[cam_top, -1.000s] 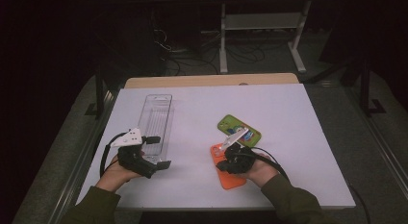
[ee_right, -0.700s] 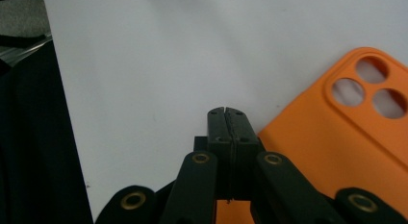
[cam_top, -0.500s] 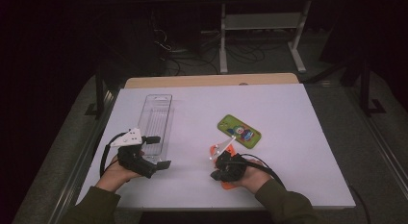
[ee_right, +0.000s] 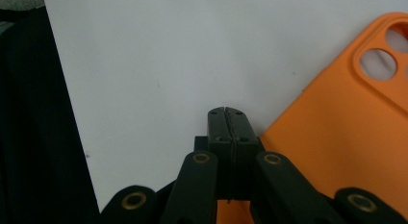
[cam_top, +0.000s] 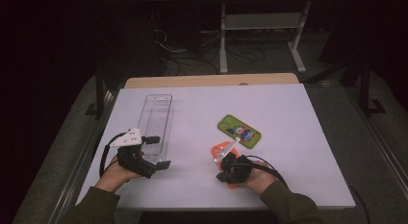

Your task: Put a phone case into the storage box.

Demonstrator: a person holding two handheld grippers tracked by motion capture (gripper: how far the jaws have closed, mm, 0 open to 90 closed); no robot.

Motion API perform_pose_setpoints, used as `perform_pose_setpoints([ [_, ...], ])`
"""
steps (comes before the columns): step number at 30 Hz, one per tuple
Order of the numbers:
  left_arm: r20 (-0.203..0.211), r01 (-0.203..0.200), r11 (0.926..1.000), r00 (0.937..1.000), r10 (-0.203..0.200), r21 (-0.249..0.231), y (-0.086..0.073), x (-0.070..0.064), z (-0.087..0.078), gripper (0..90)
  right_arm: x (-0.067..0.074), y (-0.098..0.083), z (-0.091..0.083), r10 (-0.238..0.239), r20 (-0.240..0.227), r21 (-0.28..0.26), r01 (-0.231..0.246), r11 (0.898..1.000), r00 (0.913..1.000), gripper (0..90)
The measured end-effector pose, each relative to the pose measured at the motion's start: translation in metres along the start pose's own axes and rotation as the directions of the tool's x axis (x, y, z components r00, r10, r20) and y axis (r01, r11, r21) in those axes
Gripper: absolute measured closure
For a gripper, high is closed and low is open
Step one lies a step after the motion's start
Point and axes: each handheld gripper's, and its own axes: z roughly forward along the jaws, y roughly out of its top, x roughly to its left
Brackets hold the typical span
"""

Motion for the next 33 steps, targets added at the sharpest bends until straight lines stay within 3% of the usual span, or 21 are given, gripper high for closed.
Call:
perform_pose_setpoints([
  [18, 0.004, -0.011, 0.9999, 0.9999, 0.011, 0.007, 0.001, -0.002, 0.000, 0.0, -0.017, -0.032, -0.023, 0.094, 0.045, 0.000, -0.094, 0.996, 0.9946, 88.9],
  [22, 0.007, -0.013, 0.9999, 0.9999, 0.013, 0.008, 0.002, -0.002, 0.000, 0.0, -0.022, -0.038, -0.027, 0.095, 0.068, 0.002, -0.095, 0.995, 0.9932, 89.0],
  [28, 0.014, -0.011, 0.9999, 0.9998, 0.011, 0.009, 0.003, -0.004, 0.002, 0.0, -0.023, -0.041, -0.028, 0.104, 0.056, -0.002, -0.104, 0.995, 0.9931, 88.9],
  [30, 0.020, -0.015, 0.9998, 0.9997, 0.015, 0.013, 0.005, -0.007, 0.004, 0.0, -0.024, -0.040, -0.030, 0.114, 0.032, -0.025, -0.113, 0.993, 0.9930, 88.7],
  [33, 0.034, -0.025, 0.9995, 0.9991, 0.024, 0.018, 0.007, -0.011, 0.008, 0.0, -0.026, -0.039, -0.037, 0.126, 0.032, -0.058, -0.124, 0.991, 0.9915, 85.3],
])
